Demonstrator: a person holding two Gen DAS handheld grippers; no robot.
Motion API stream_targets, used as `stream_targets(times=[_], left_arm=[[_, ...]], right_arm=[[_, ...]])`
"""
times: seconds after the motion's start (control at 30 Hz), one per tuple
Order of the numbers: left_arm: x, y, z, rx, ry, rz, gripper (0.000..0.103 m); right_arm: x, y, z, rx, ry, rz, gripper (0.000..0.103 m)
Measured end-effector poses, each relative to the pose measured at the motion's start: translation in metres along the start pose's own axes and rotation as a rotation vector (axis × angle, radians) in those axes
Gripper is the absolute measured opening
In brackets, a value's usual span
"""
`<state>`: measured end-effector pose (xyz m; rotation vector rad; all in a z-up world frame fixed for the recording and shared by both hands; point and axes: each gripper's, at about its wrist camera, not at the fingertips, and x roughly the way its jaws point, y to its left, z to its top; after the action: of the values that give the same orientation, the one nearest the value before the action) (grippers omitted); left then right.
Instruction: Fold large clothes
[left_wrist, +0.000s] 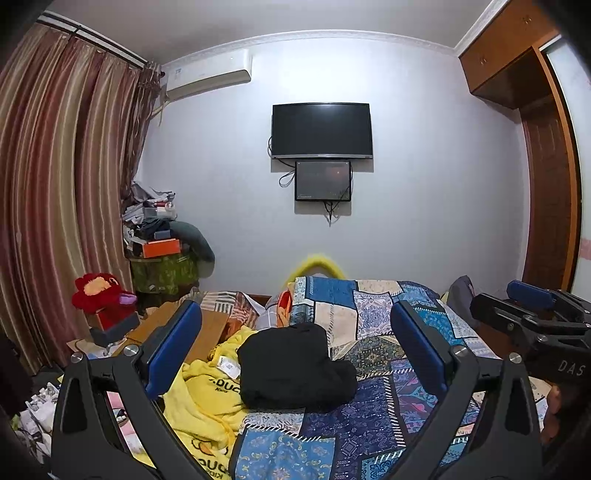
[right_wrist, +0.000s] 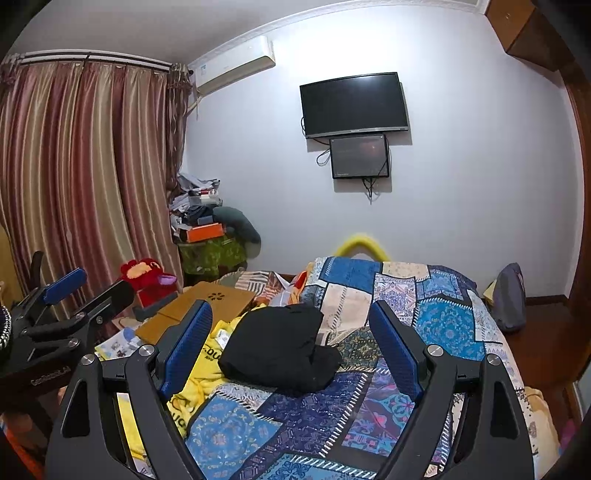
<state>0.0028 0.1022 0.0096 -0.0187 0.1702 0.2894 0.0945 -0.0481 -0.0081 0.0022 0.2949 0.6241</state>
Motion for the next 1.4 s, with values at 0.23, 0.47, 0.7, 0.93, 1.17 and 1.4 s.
stream_targets(times=[0.23,0.47,0.7,0.93,1.17,1.4], left_arm=[[0.005,0.001,-0.004,-0.006,0.017,-0.001,0.102],[0.009,0.003,-0.004,-0.007,0.028,-0.006,0.102],[0.011,0.002,-0.006,-0.007,0.035,-0.008,0.102],[0.014,0.003,-0.007,-0.021,0.049,-0.017,0.102],[0.017,0.003,-0.009,-0.025,0.062,-0.036,0.102],[0.017,0.000,-0.011,-0.020,0.069,-0.057,0.102]], right_arm=[[-0.001,-0.003,0.000,0.007,0.009,-0.002,0.085],[0.000,-0.004,-0.001,0.012,0.017,-0.002,0.085],[0.002,-0.003,0.000,0.019,0.026,0.004,0.085],[0.002,-0.003,-0.001,0.019,0.026,0.007,0.085],[0.002,-0.002,-0.001,0.022,0.025,0.006,0.085],[0.003,-0.002,-0.002,0.023,0.024,0.005,0.085]])
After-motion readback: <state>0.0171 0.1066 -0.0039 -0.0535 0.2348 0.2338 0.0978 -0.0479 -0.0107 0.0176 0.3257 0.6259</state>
